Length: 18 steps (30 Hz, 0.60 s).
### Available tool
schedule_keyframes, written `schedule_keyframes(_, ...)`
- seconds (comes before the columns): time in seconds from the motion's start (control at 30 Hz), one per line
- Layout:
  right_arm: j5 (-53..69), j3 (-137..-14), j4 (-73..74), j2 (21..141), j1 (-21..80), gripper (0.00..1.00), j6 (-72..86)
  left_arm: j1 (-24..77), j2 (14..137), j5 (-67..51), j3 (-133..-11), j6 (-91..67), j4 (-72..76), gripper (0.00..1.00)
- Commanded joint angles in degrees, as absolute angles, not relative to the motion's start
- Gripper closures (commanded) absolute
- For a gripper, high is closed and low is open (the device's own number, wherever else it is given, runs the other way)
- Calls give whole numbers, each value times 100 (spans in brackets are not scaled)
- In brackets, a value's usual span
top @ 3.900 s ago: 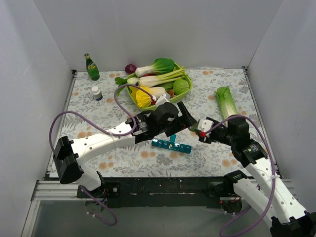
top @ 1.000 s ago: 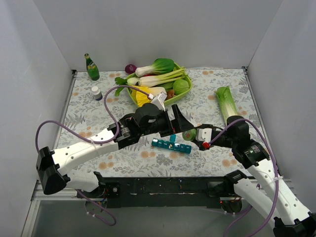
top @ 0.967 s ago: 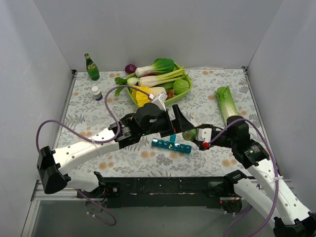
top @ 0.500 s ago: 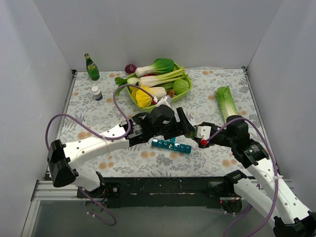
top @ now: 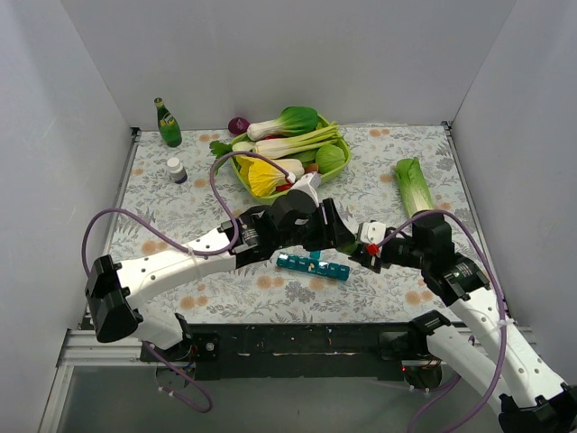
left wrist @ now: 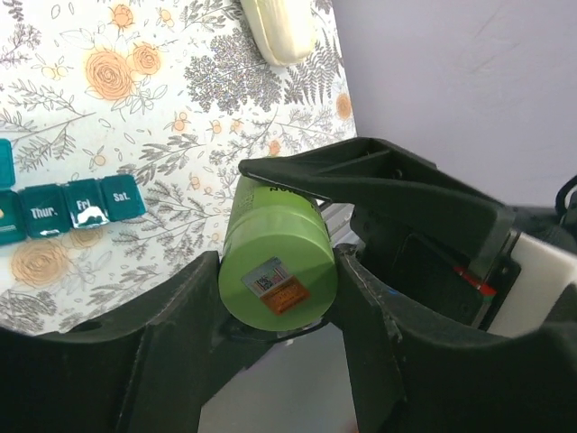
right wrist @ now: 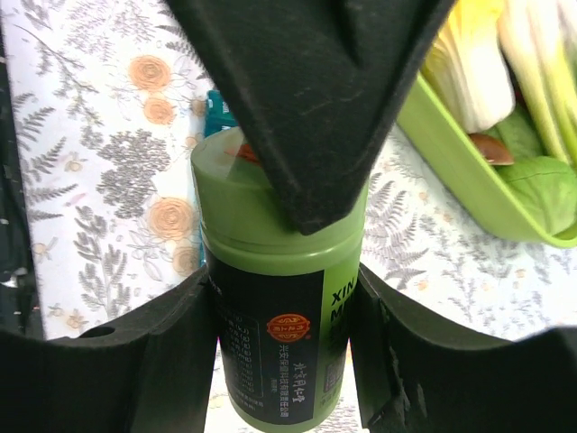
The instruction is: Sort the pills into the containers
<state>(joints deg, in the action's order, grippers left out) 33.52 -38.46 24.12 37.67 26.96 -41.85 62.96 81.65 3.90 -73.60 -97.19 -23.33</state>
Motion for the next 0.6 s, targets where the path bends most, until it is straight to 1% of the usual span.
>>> schedule_keyframes(0.0,3937,-3964,1732,3805,2585,99,-3141,6337,7850,-517,-6865,-8031,-1925,97)
schedule_keyframes(0.03,4120,-3964,1697,3832,2558,99,-2999,6346,7788,-719,-6664,-7703,-1733,99)
schedule_keyframes(0.07,4244,-3955,1670,3841,2523,99,-2858,6346,7726,-1121,-6584,-7395,-1679,99)
schedule_keyframes(0.1,4524,-3929,1653,3858,2488,99,-2508,6346,7630,-1316,-6522,-6730,-1653,100)
schedule_keyframes(0.17,4824,-3850,1504,3885,2417,99,-2068,6346,7559,-1982,-6425,-6077,-1626,100)
schedule_keyframes(0.2,5130,-3710,1390,3893,2391,99,-1831,6337,7532,-2239,-6407,-5438,-1643,100)
schedule_keyframes(0.27,5439,-3525,934,3911,2347,99,-961,6346,7489,-2835,-6268,-4802,-1687,100)
schedule_keyframes(0.3,5684,-3411,740,3902,2329,99,-671,6346,7471,-2952,-6223,-4512,-1705,100)
schedule_keyframes(0.33,5800,-3184,321,3911,2320,99,-50,6337,7392,-3023,-6153,-3978,-1740,100)
schedule_keyframes(0.43,6178,-2709,-287,3902,2294,99,876,6346,7304,-3085,-6047,-3045,-1976,100)
schedule_keyframes(0.47,6248,-2594,-690,3911,2285,99,1453,6337,7312,-3076,-6108,-2832,-2056,100)
schedule_keyframes(0.57,6442,-2189,-1473,3859,2250,99,2325,6337,7374,-2883,-6327,-2567,-2338,100)
